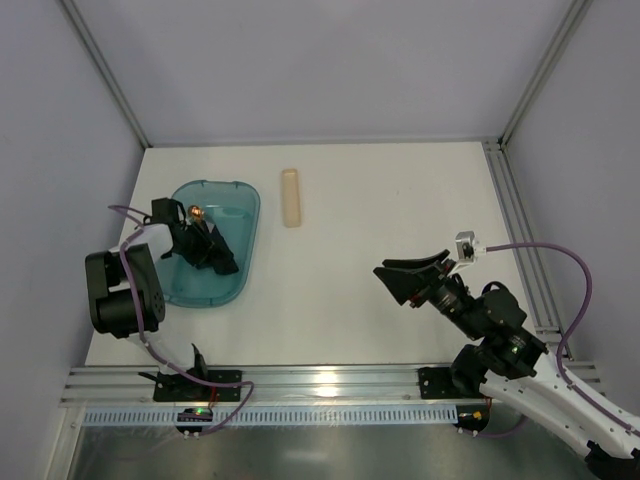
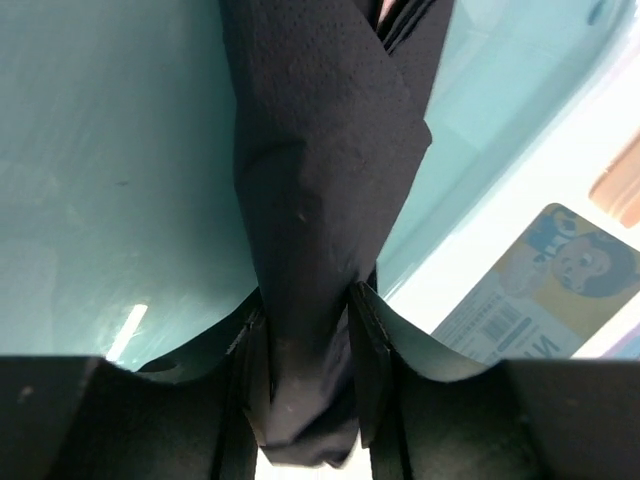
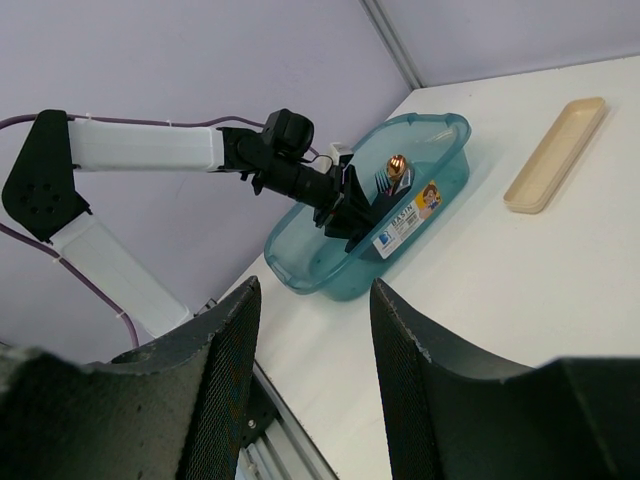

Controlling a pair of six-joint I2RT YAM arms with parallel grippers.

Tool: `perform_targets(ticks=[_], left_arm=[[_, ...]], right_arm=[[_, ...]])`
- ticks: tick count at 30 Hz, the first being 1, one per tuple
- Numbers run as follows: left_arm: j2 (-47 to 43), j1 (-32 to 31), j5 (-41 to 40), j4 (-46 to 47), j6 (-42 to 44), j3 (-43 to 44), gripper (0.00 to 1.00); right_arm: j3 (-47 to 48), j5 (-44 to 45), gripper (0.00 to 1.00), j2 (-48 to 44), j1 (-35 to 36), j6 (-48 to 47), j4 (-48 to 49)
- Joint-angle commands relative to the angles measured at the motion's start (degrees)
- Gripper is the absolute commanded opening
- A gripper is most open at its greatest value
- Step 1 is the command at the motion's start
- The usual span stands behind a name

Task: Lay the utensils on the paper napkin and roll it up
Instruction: Place the utensils in the bin.

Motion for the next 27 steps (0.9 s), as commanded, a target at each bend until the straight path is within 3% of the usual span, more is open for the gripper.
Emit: perform_targets(ticks=[1,18,27], left_arm=[[-2.6,-0.1,-3.9,-4.5,2.0,1.9,0.39],[-8.4,-0.1,-5.9,-13.1,4.4,7.6,0.44],[-9.5,-1.3,-3.0,-11.5,4.8,7.9,0.36]], right_arm=[[0.2,0.9,0.50,-0.8,-0.3,-1.0,0.5],[0.5,0.4,0.50,0.6,-0.3,-0.8,0.8],[0.3,-0.8,0.50,2.2,-0.3,-0.1,2.3]])
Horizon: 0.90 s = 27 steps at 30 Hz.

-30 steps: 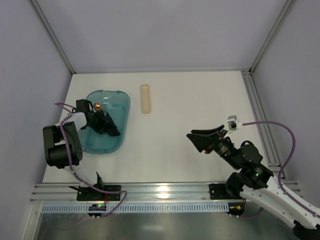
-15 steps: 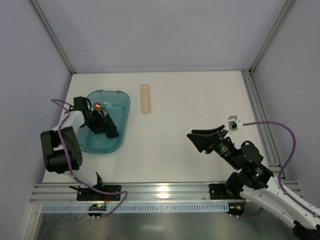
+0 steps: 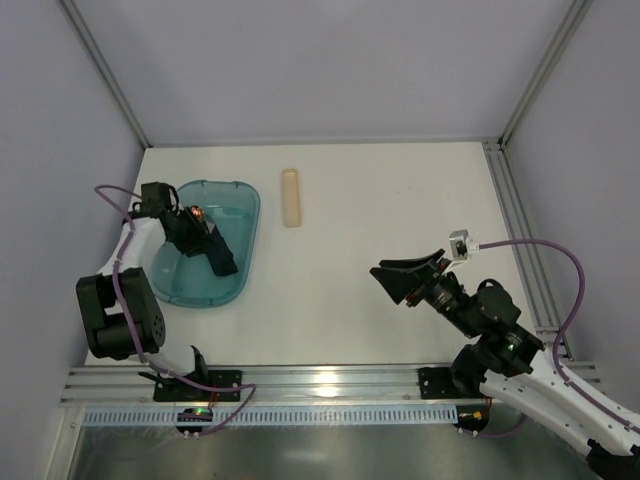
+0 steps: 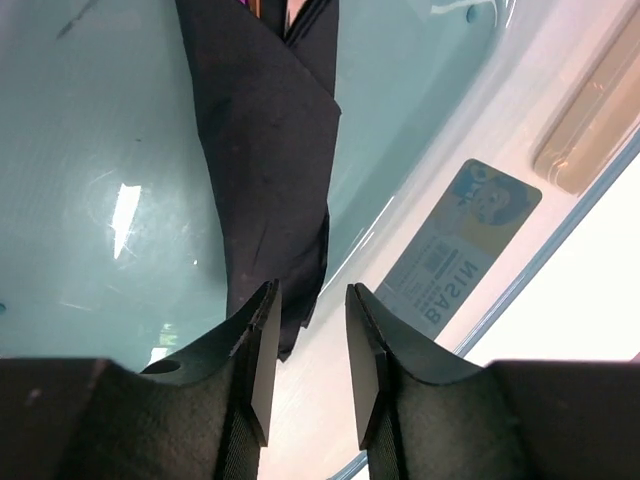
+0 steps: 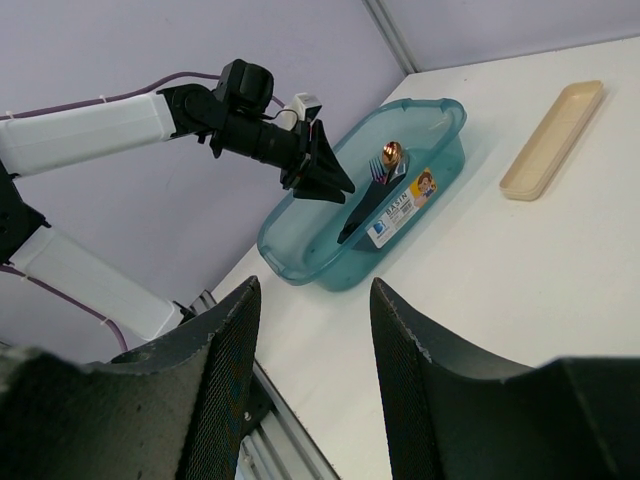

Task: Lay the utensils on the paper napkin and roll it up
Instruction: Place the utensils in the bin.

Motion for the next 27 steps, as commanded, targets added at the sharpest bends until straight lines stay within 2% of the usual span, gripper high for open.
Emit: perform_targets(ticks=[1,7,27], left_arm=[[-0.5,-0.7,2.0,0.8,0.9,0.5,0.36],[1.0,-1.8,5.4,4.8,0.0,-3.2,0.29],[2.7,-2.7,3.0,7.0,-0.4,-9.0,0.28]], right_arm=[[0.3,-0.5,0.50,0.4,-0.3,-0.1,2.0],[0.1,-0.7,0.50,0.8,-0.3,0.0,2.2],[-0.1,-1.5,0.50,3.3,-0.3,0.2,3.5]])
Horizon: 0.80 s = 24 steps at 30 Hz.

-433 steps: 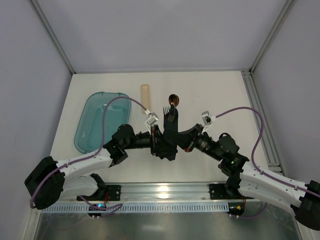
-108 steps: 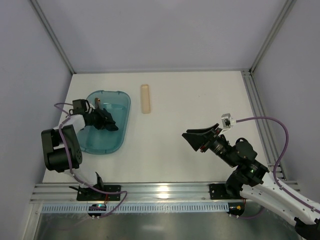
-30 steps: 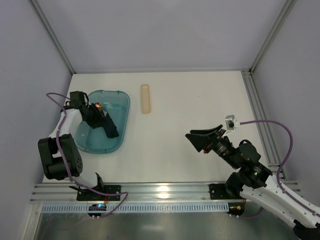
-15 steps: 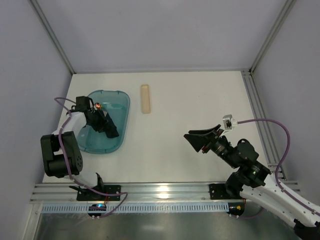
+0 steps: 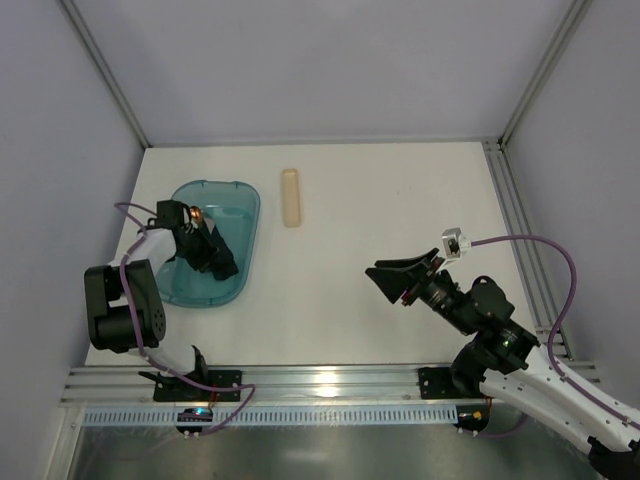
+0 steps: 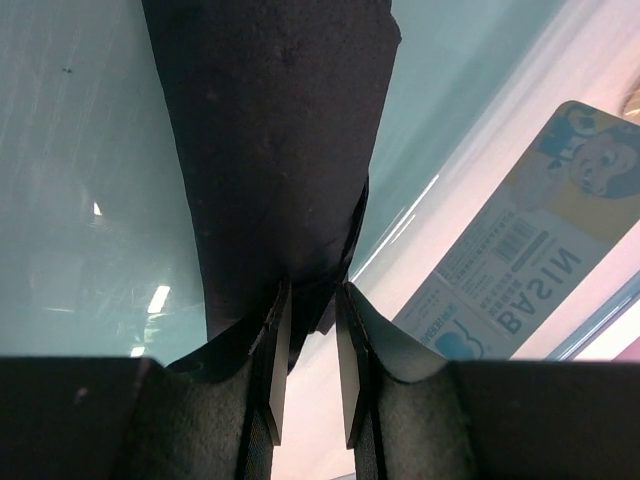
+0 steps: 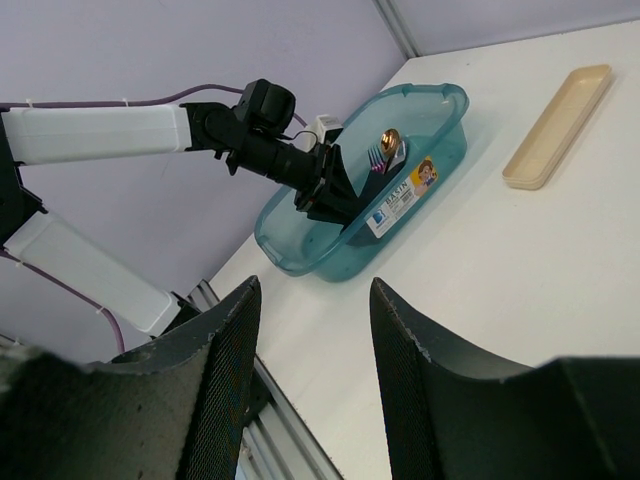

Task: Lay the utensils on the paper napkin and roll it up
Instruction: Place the utensils in the bin.

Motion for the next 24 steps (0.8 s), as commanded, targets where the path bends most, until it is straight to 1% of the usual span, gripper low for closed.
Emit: perform_targets(ticks=[1,3,8,18,24], left_arm=[[0.4,-0.6,-1.2,0.0,0.0,0.2,0.29],[0.2,-0.5,-1.4,-0.3,0.0,0.5,0.29],[-1.3,-0.5,-1.8,-1.8,0.5,1.7,0.34],[-4.7,-0.7,-0.9,-6.6,1.4,9.6,0.43],[-5.0,-1.6,0.2,-6.7,1.8,10.0,0.44]], right_arm=[[-0.1,-0.4,0.50,0.6,-0.2,0.3,2.5],[0.0,-0.3,0.50,0.8,-0.3,0.3,2.5],[0.0,-0.4,0.50,1.2,-0.3,0.4,2.6],[0.9,-0.3,0.50,1.6,-0.3,0.4,1.4],[1.4,-0.3,0.50,3.4,-0.3,1.2,1.6]])
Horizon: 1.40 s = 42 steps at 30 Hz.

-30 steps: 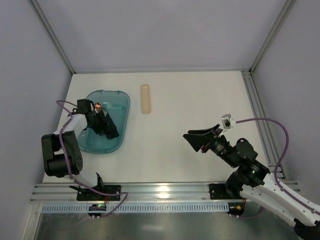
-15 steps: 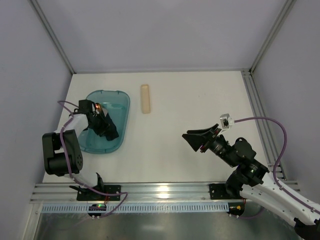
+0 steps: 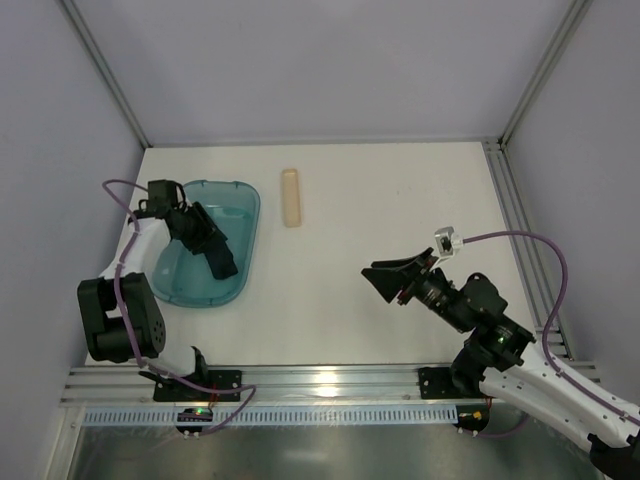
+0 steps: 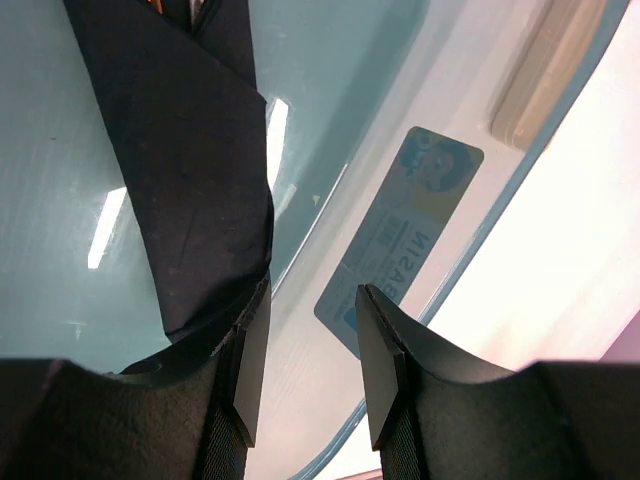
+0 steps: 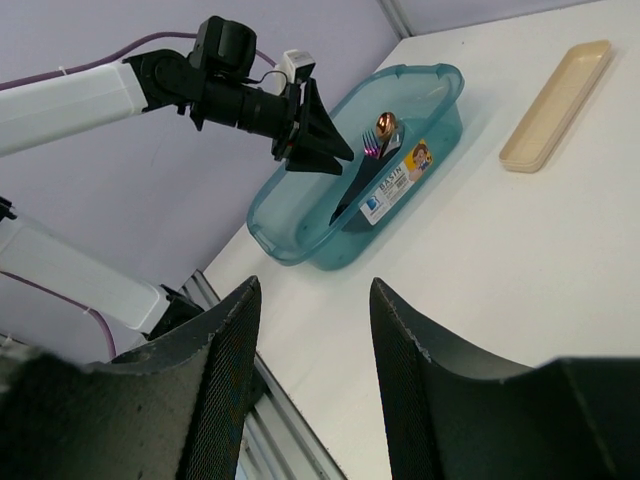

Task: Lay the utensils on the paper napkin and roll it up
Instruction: Reset both arms

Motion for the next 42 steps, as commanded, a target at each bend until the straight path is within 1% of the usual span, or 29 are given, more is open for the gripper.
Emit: perform_targets(ticks=[1,3,5,6,7,8,9,10,11,12,13,14,15,17,18,19,21,23,25,29,36,42], left_arm=[[-2.0,-1.6,1.6,-0.1,1.1,0.5,0.44],[-4.3,-3.8,0.4,0.7,1.3,0.0,0.43],[-7.1,-10.0,-2.2,1.0,2.9,0.9,0.43],[-8.1,-11.9,-2.8,1.1,2.8,1.2,0.43],[-9.3,-16.0,-2.4,2.6,2.8,1.3,0.44],[-12.4,-17.8,-2.6,3.7,2.3,1.2,0.44],[-13.9,-20.1,-2.5,5.1,1.3,0.2,0.47],[-15.9,-23.9,-1.8,7.2,0.6,-0.3,0.50],[-18.8,-26.3,-1.4,10.2,-0.2,-1.0,0.60],[-20.5,-28.3,-1.8,11.8,-0.7,-2.0,0.65],[-21.7,-30.1,-2.0,13.3,-0.8,-2.7,0.74],[-22.6,-33.6,-2.4,15.6,-1.0,-3.1,0.99],[-24.5,-34.8,-2.4,16.7,-1.1,-4.3,1.00],[-25.7,-38.2,-1.7,19.0,-1.3,-5.3,0.99],[-26.9,-39.4,-1.6,19.6,-1.3,-5.9,1.00],[-27.6,-40.3,-1.2,20.5,-1.2,-7.2,1.00],[-29.9,-42.8,-1.1,22.1,-1.5,-8.7,1.00],[-31.3,-43.9,-0.1,23.1,-1.0,-10.7,1.00],[-33.6,-44.2,0.0,23.0,-0.3,-11.7,1.00],[-37.2,-44.2,-1.0,24.8,-0.2,-14.2,1.00],[-35.7,-44.2,1.5,24.4,-1.0,-11.9,1.00],[-35.8,-44.2,1.1,25.9,-0.8,-12.3,1.00]], right_arm=[[1.6,-2.4,0.50,1.5,-0.3,0.7,1.2],[2.9,-2.2,0.50,2.8,-0.3,-0.2,-0.1],[5.1,-1.3,0.56,3.7,-0.3,-1.8,-3.3],[5.8,-1.2,0.60,3.8,-0.3,-2.3,-4.3],[6.6,0.7,0.73,3.8,-0.3,-2.7,-7.0],[8.7,1.6,0.83,4.2,-0.3,-3.1,-8.7],[10.0,2.4,0.95,4.5,-0.3,-3.4,-10.7],[11.3,3.3,1.00,4.8,-0.3,-3.7,-15.1],[14.0,5.7,1.00,5.6,-0.2,-4.1,-17.6],[15.2,7.1,1.00,5.9,-0.3,-4.3,-20.0],[16.2,8.7,0.99,6.3,-0.3,-4.5,-24.0],[18.1,11.5,1.00,6.3,-0.3,-4.4,-26.0],[18.9,13.1,1.00,6.4,-0.3,-4.3,-29.3],[20.8,15.4,1.00,6.3,-0.3,-3.9,-31.9],[21.3,18.0,1.00,5.8,-0.3,-3.7,-33.0],[21.7,18.7,1.00,5.7,-0.3,-3.6,-34.9],[22.4,21.0,1.00,4.6,-0.3,-4.0,-36.4],[22.9,22.3,1.00,3.1,-0.3,-4.3,-38.2],[23.3,24.2,1.00,1.8,-0.3,-3.7,-39.8],[23.4,24.8,1.00,-0.1,-0.3,-4.0,-40.4],[22.8,24.4,1.00,-1.2,-0.3,-4.6,-40.8],[22.7,24.2,1.00,-1.9,-0.3,-4.7,-40.5]])
